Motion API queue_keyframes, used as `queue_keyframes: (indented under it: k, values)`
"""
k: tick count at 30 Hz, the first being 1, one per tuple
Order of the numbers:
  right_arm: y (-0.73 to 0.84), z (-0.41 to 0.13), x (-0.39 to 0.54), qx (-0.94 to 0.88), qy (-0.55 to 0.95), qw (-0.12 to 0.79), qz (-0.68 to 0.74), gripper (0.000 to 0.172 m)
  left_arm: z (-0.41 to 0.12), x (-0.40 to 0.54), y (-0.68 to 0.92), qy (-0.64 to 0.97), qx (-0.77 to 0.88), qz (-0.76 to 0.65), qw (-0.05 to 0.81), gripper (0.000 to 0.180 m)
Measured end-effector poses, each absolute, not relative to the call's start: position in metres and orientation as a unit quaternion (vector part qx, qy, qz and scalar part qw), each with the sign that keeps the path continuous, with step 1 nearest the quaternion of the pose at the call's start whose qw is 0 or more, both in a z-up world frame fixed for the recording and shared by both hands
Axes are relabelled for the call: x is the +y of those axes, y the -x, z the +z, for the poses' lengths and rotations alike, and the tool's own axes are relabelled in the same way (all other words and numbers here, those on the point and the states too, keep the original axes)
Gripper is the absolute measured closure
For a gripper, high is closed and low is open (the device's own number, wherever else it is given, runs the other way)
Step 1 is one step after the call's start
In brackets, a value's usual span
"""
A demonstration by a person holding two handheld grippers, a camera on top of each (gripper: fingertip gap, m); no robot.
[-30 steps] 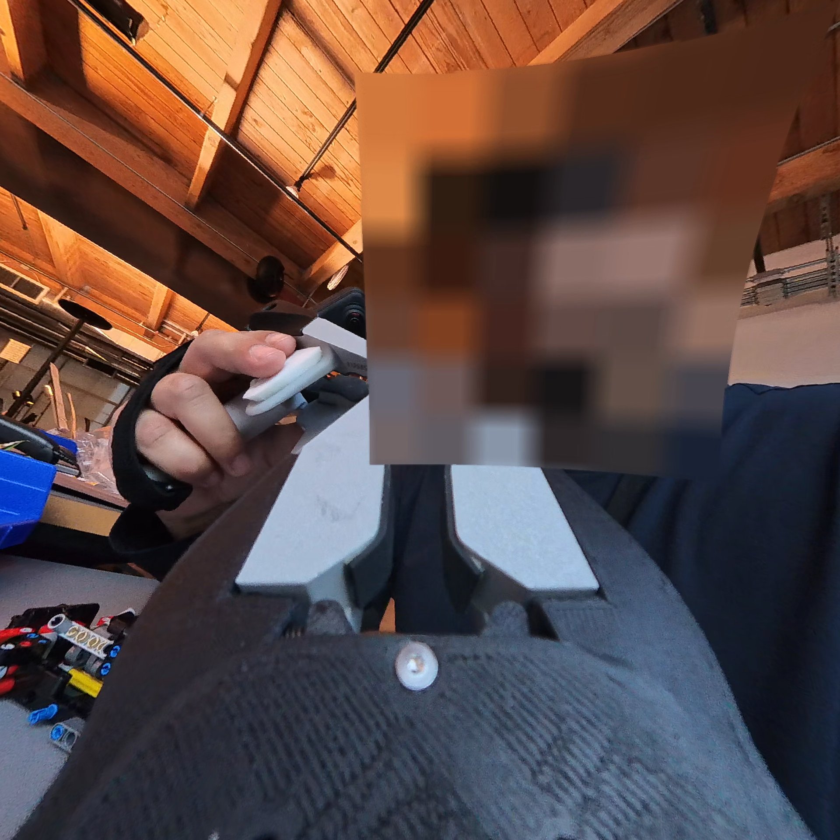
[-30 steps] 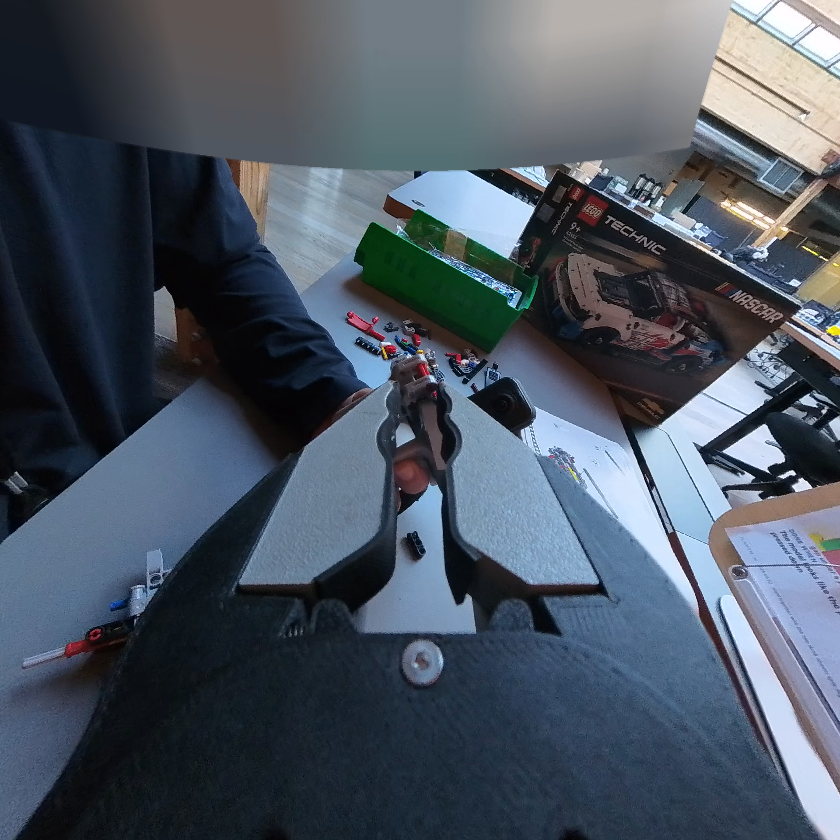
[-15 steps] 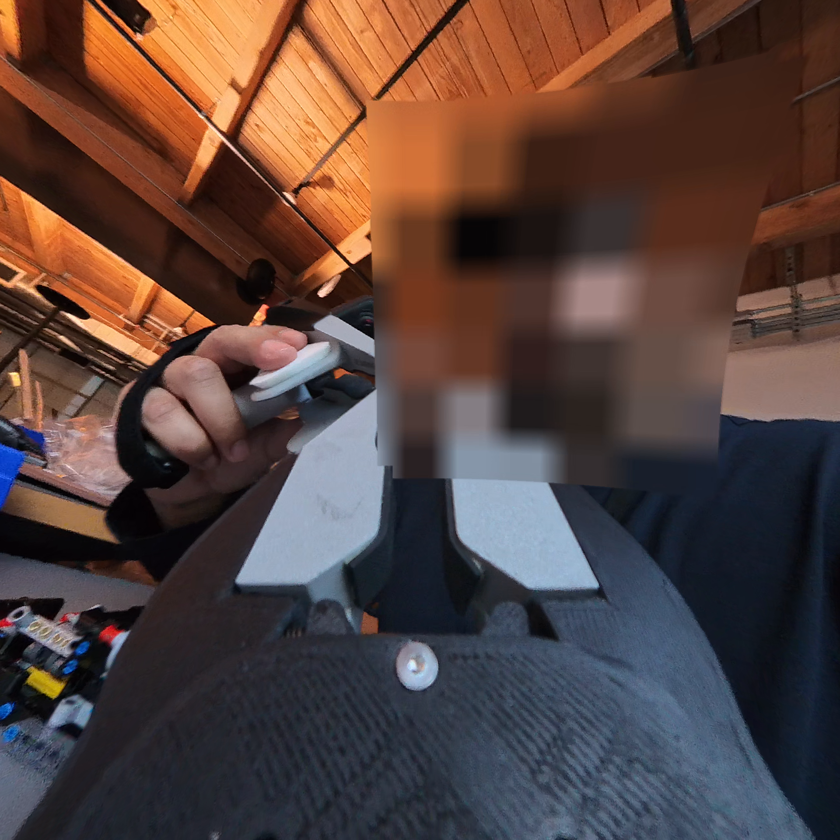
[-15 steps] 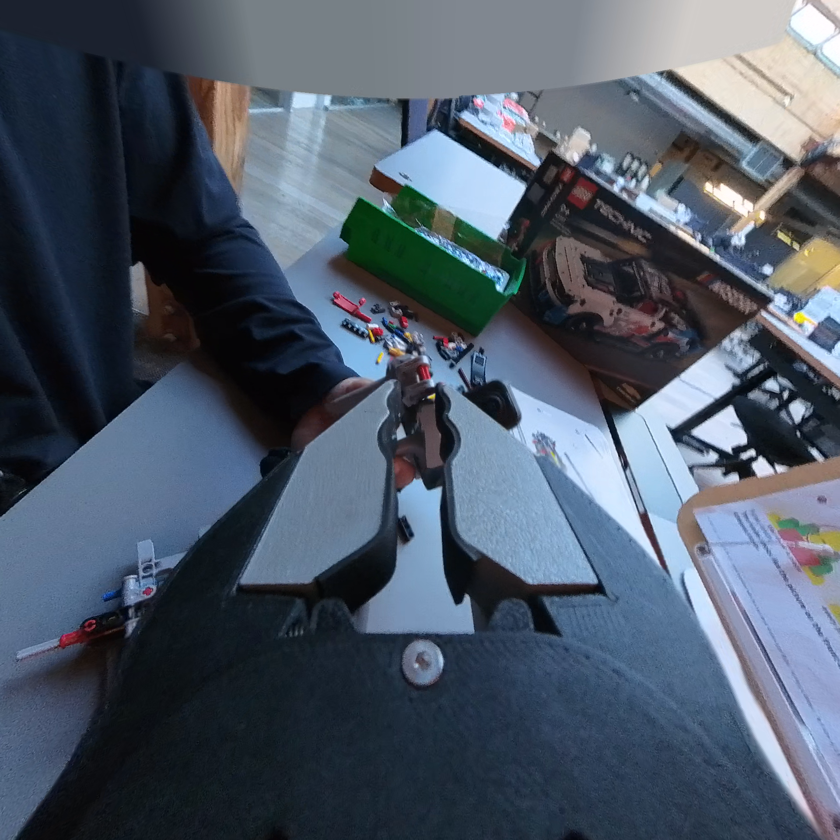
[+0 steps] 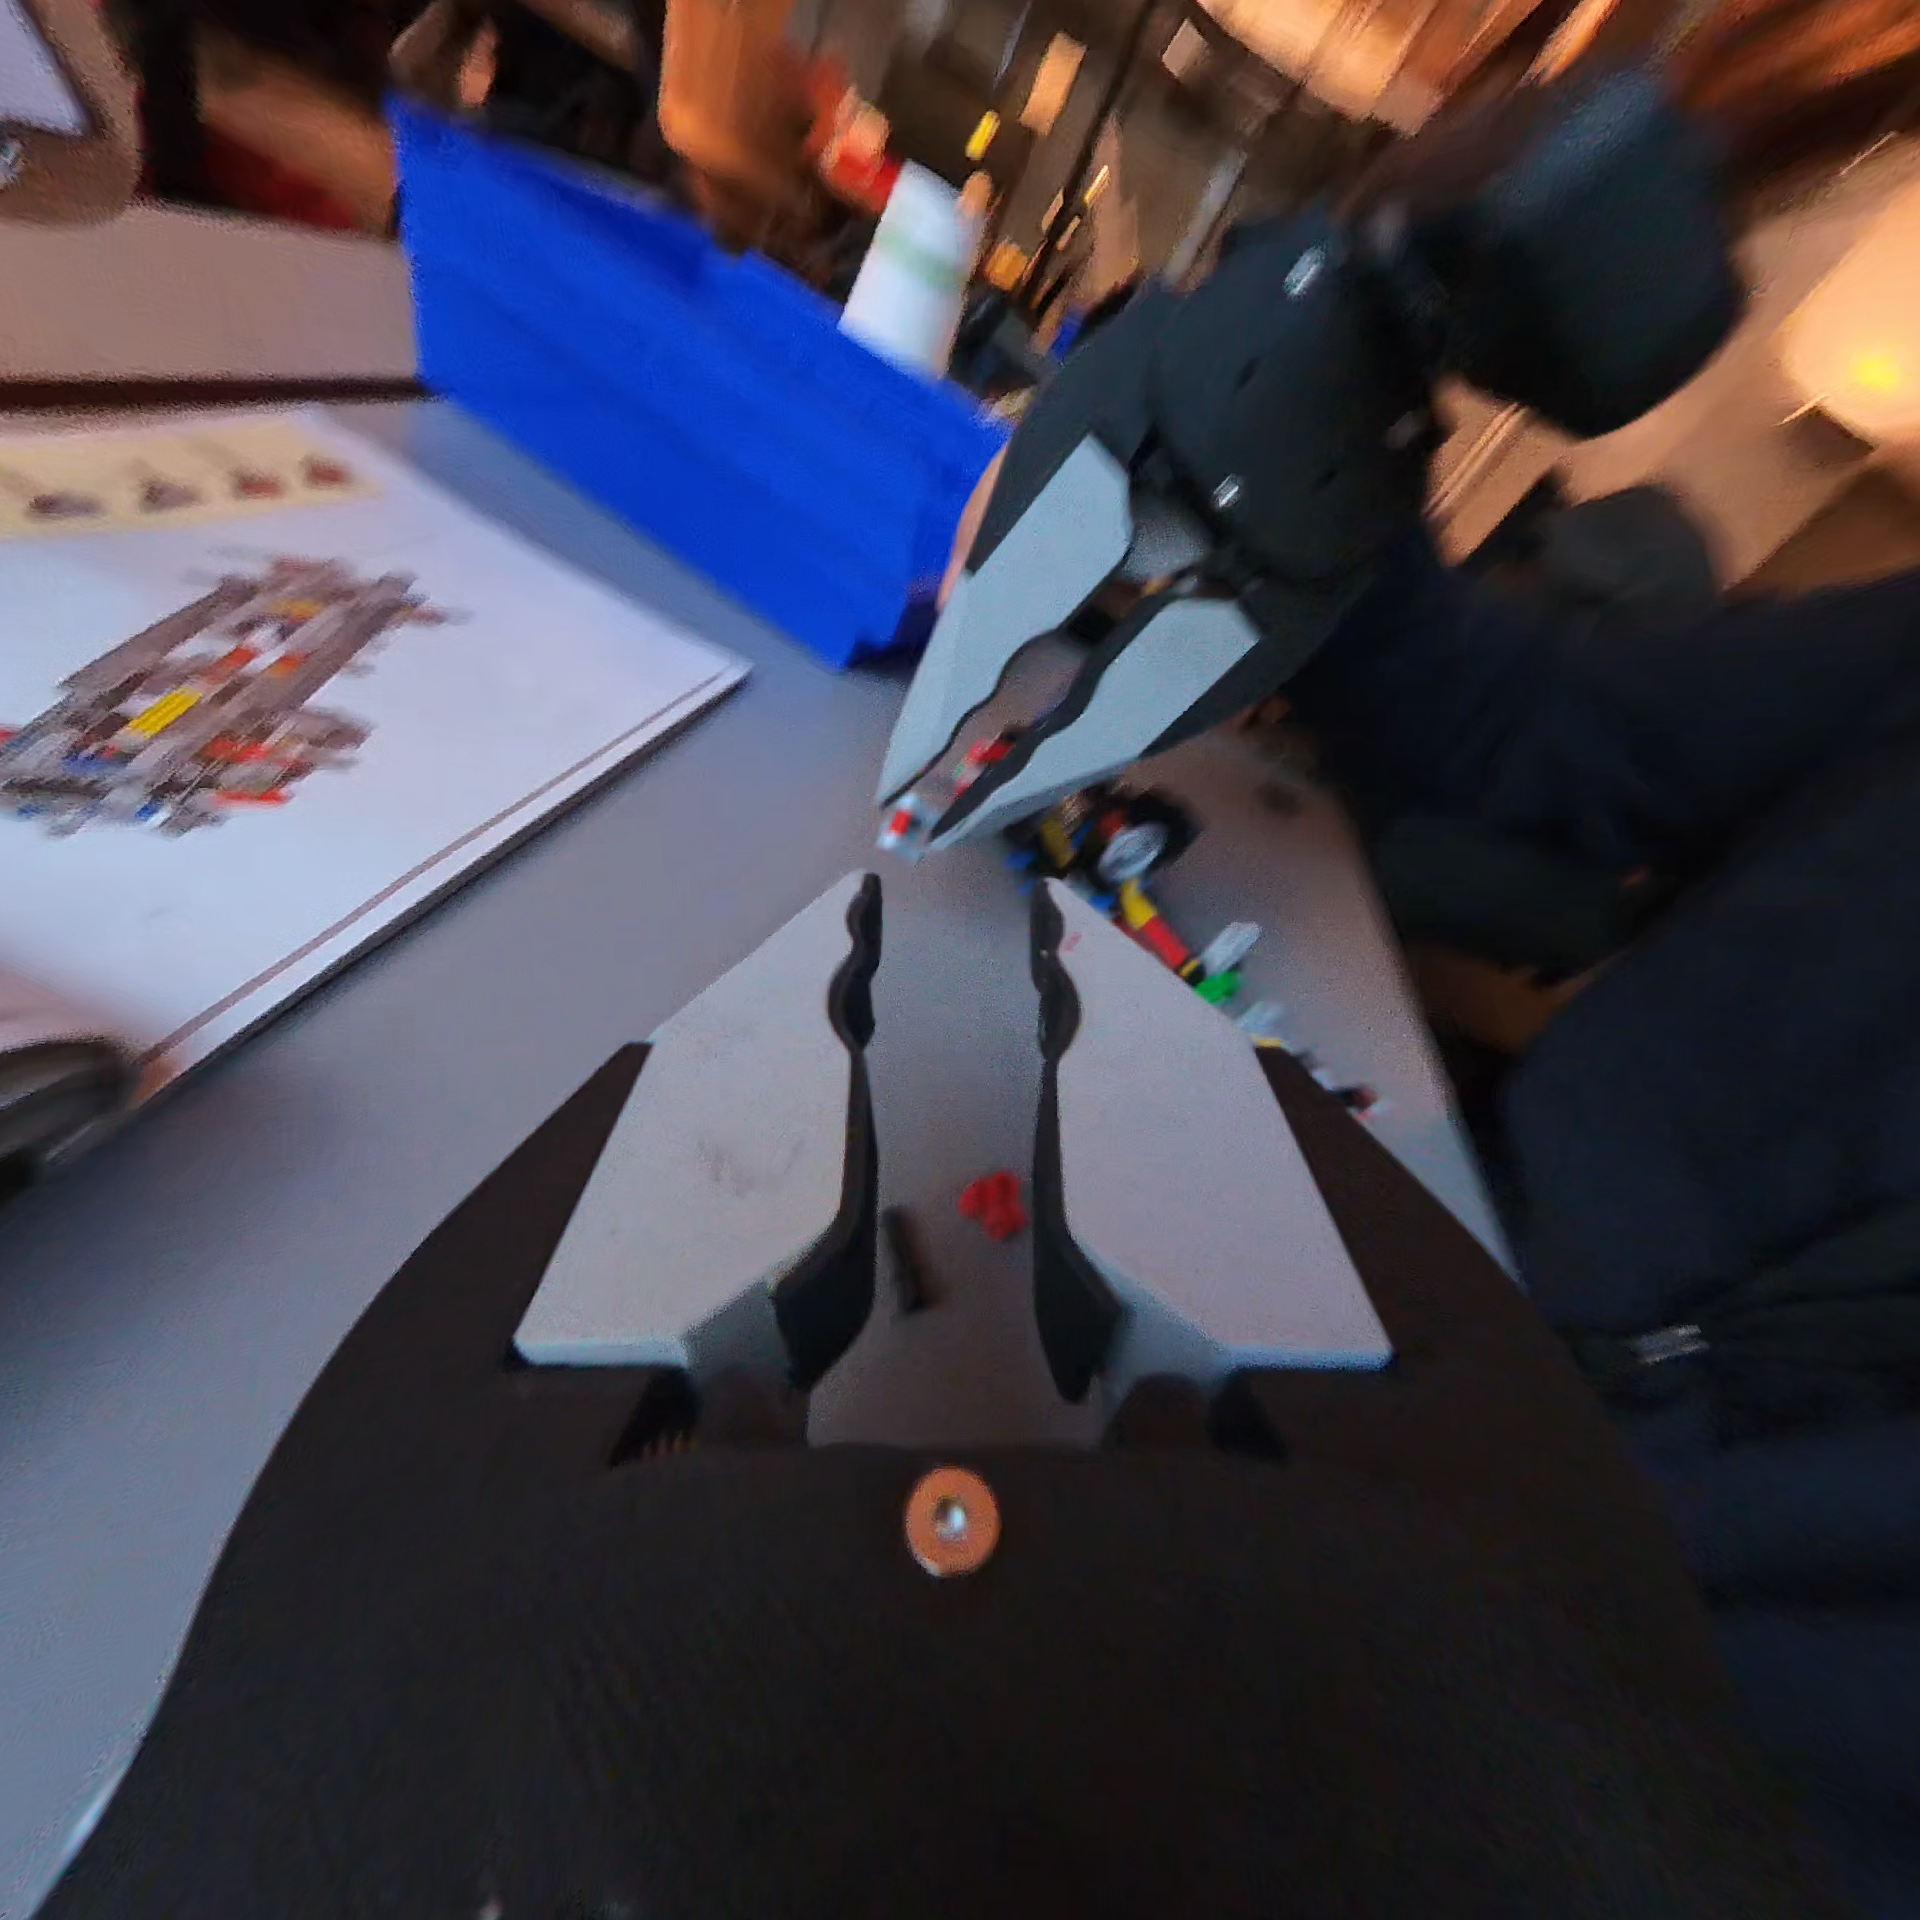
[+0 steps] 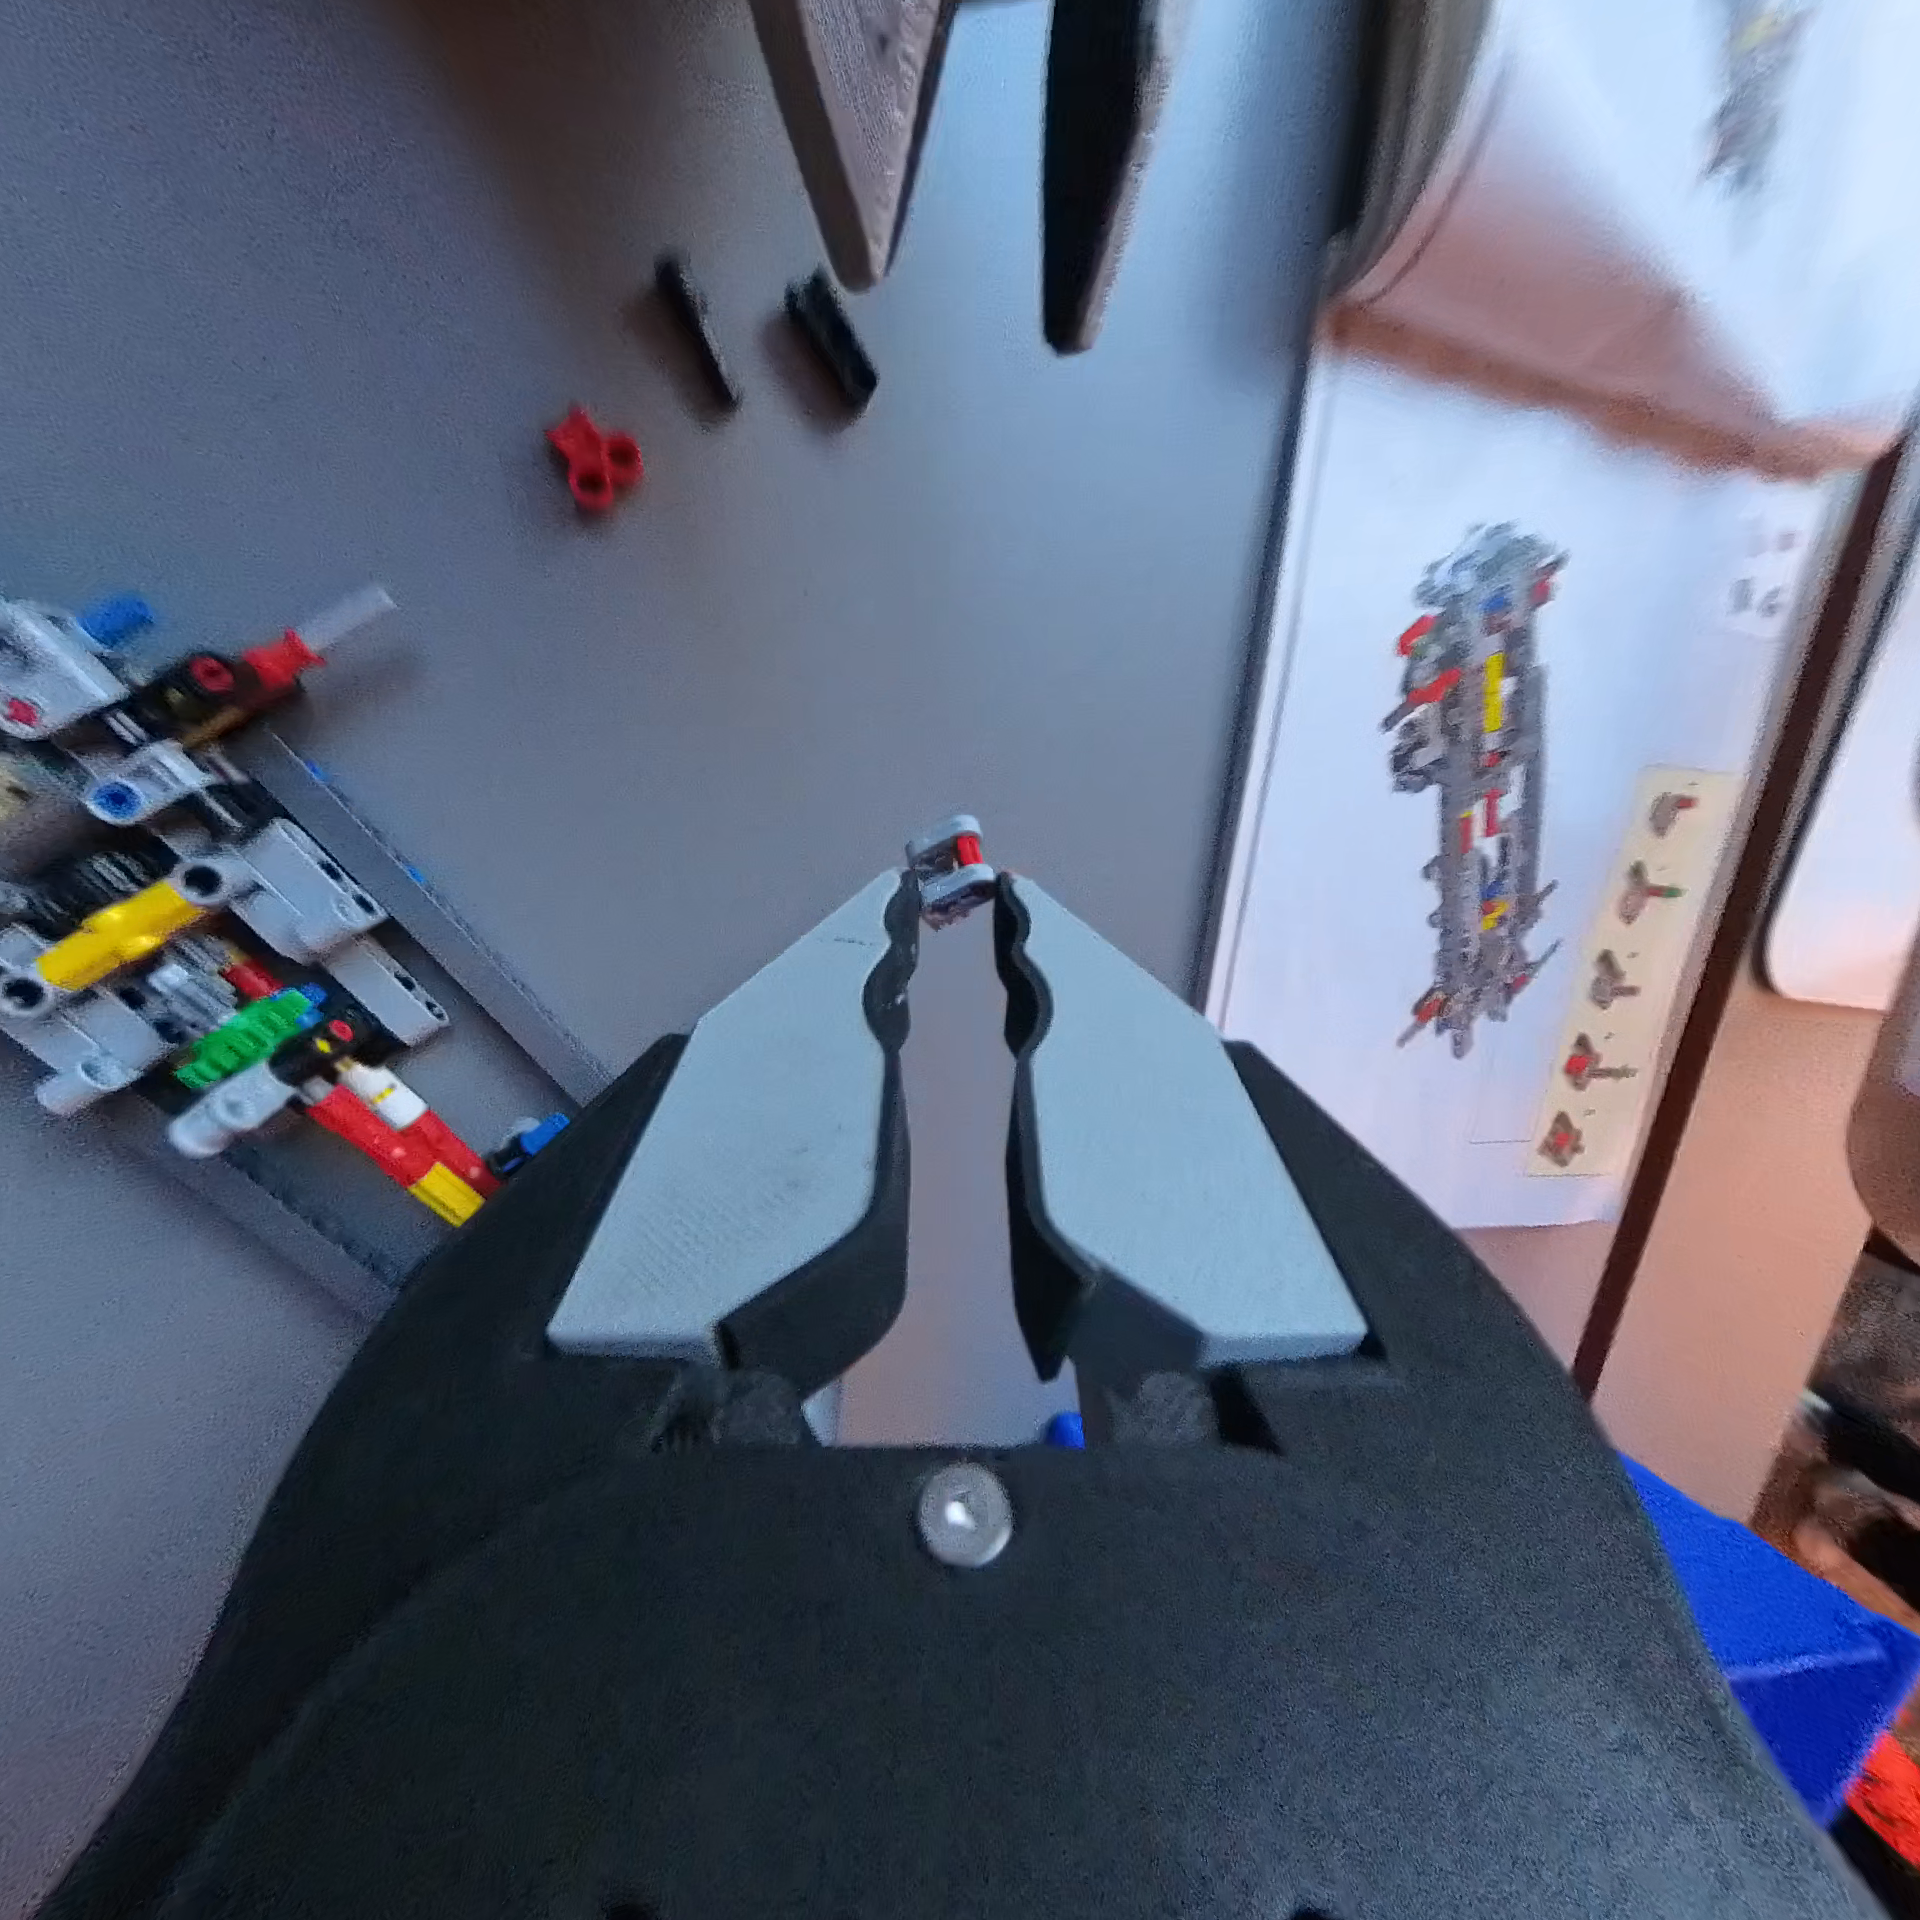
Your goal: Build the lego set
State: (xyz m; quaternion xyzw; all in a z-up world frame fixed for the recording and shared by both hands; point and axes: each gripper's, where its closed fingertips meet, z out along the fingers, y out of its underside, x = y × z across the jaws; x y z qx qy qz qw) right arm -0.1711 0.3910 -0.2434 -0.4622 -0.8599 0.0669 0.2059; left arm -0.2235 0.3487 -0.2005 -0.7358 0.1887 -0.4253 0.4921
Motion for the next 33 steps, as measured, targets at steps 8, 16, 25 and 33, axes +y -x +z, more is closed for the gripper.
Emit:
queue_keyframes:
  k: [8, 16, 25, 33]
  values:
    - [0.166, -0.276, 0.392, -0.9, 0.421, 0.089, -0.067, 0.16, -0.251, 0.348, 0.229, 0.83, 0.214, -0.333, 0.393, 0.157]
    - [0.167, -0.289, 0.382, -0.902, 0.426, 0.059, -0.039, 0.152, -0.253, 0.358, 0.251, 0.839, 0.25, -0.203, 0.438, 0.146]
    - [0.165, -0.253, 0.389, -0.863, 0.482, 0.144, 0.052, 0.147, -0.249, 0.358, 0.261, 0.841, 0.251, -0.179, 0.444, 0.14]
    - [0.135, -0.199, 0.419, -0.688, 0.595, 0.329, 0.255, 0.157, -0.244, 0.358, 0.276, 0.843, 0.24, -0.164, 0.453, 0.143]
